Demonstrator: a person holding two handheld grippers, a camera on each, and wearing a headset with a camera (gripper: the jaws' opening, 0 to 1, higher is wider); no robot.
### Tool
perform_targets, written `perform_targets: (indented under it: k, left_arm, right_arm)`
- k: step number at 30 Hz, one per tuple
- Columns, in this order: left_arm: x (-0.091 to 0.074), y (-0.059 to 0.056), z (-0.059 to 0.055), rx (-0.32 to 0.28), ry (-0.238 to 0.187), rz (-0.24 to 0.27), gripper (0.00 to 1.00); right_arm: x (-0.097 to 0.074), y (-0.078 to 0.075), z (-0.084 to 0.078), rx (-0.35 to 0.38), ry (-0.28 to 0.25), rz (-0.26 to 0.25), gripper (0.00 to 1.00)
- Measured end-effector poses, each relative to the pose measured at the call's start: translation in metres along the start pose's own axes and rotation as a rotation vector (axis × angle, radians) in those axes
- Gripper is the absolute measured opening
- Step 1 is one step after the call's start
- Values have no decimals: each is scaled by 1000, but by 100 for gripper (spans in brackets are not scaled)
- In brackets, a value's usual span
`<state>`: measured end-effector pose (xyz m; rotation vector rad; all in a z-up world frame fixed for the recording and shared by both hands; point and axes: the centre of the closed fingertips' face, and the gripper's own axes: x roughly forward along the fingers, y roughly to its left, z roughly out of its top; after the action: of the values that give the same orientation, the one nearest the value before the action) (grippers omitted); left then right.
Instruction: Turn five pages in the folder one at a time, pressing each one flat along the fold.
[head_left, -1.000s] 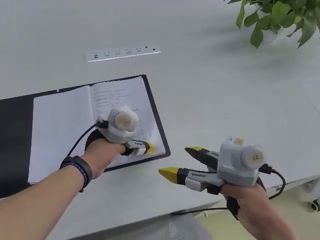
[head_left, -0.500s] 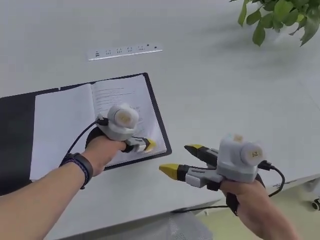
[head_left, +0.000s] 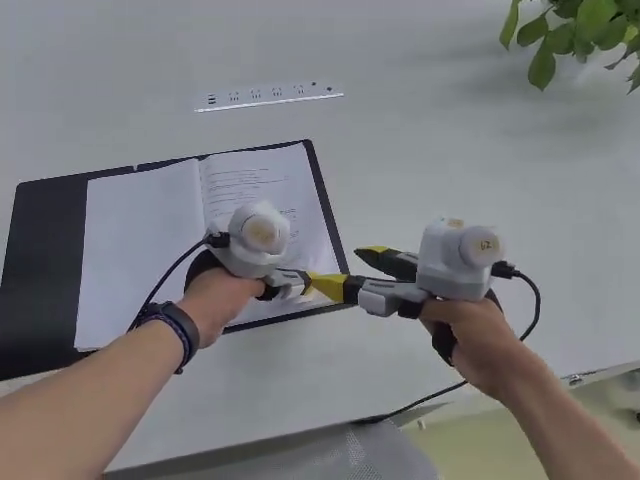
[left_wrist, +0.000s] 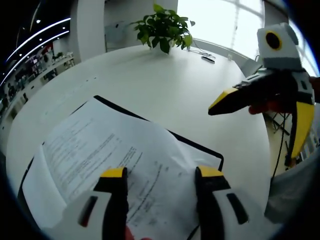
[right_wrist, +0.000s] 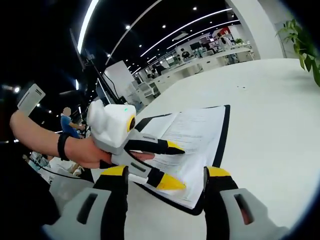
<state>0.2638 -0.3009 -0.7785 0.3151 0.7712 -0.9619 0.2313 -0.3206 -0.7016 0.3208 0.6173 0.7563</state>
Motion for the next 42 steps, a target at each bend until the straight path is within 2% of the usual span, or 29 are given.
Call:
perform_targets:
  k: [2,8,17,25,33,36,42]
  left_arm:
    - [0,0,0,0,-2,0,54]
    - [0,0,1,-2,-13,2,53]
    - [1,0,2,-5,-20,4,53]
    - [2,0,2,-8,-24,2,54]
    - [1,-1,1,-23,-29,-11,56]
    - [-2,-6,0,-19,-18,-37,58]
    - [-10,-11,-7,-22,-17,-50,62]
  right_arm:
    - [6,-4,5,-2,0,5,58]
    - [22,-15,17,60,-24,26,56]
    - [34,-29,9,163,-40,25,54]
    - [44,-30,-1,169,-12,45,53]
    - [43,-27,-6,199,-18,64,48]
    - [39,-27,-12,211,-8,66,47]
    - [30,-23,-23,229,0,77,40]
